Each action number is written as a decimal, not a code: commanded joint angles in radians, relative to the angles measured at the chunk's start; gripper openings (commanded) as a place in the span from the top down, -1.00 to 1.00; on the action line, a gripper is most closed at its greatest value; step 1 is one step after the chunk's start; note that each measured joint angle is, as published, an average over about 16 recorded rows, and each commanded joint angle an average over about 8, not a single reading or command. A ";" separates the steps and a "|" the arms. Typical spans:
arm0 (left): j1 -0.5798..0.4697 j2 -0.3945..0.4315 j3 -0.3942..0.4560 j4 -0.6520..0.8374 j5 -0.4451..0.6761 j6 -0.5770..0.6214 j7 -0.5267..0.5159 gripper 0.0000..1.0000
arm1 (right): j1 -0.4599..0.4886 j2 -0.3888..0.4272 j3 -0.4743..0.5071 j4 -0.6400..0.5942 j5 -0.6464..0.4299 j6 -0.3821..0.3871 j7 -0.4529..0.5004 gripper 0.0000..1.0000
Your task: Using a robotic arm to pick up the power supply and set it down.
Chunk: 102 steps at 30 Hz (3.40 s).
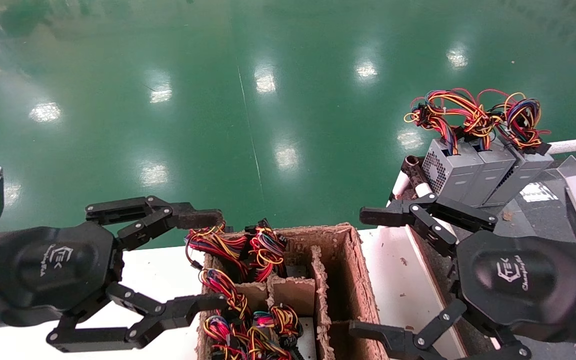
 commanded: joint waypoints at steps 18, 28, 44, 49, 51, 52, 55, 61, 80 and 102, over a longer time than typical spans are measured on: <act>0.000 0.000 0.000 0.000 0.000 0.000 0.000 1.00 | 0.000 0.000 0.000 0.000 0.000 0.000 0.000 -1.00; 0.000 0.000 0.000 0.000 0.000 0.000 0.000 1.00 | 0.000 0.000 0.000 0.000 0.000 0.000 0.000 -1.00; 0.000 0.000 0.000 0.000 0.000 0.000 0.000 -1.00 | -0.005 -0.004 -0.013 0.001 -0.022 0.007 0.006 -1.00; 0.000 0.000 0.000 0.000 0.000 0.000 0.000 -1.00 | -0.004 -0.020 -0.050 0.002 -0.074 0.019 0.035 -1.00; 0.000 0.000 0.000 0.000 0.000 0.000 0.000 -1.00 | -0.002 -0.035 -0.073 0.002 -0.101 0.022 0.052 -1.00; 0.000 0.000 0.000 0.000 0.000 0.000 0.000 -1.00 | 0.000 -0.044 -0.085 0.003 -0.118 0.025 0.060 -1.00; 0.000 0.000 0.000 0.000 0.000 0.000 0.000 -1.00 | 0.003 -0.081 -0.128 0.015 -0.176 0.038 0.084 -1.00; 0.000 0.000 0.000 0.000 0.000 0.000 0.000 -1.00 | 0.009 -0.172 -0.213 0.040 -0.291 0.073 0.127 -1.00; 0.000 0.000 0.001 0.000 0.000 0.000 0.000 -1.00 | 0.012 -0.363 -0.366 0.031 -0.448 0.087 0.195 1.00; 0.000 0.000 0.001 0.000 -0.001 0.000 0.001 -1.00 | 0.004 -0.422 -0.404 0.019 -0.519 0.131 0.197 1.00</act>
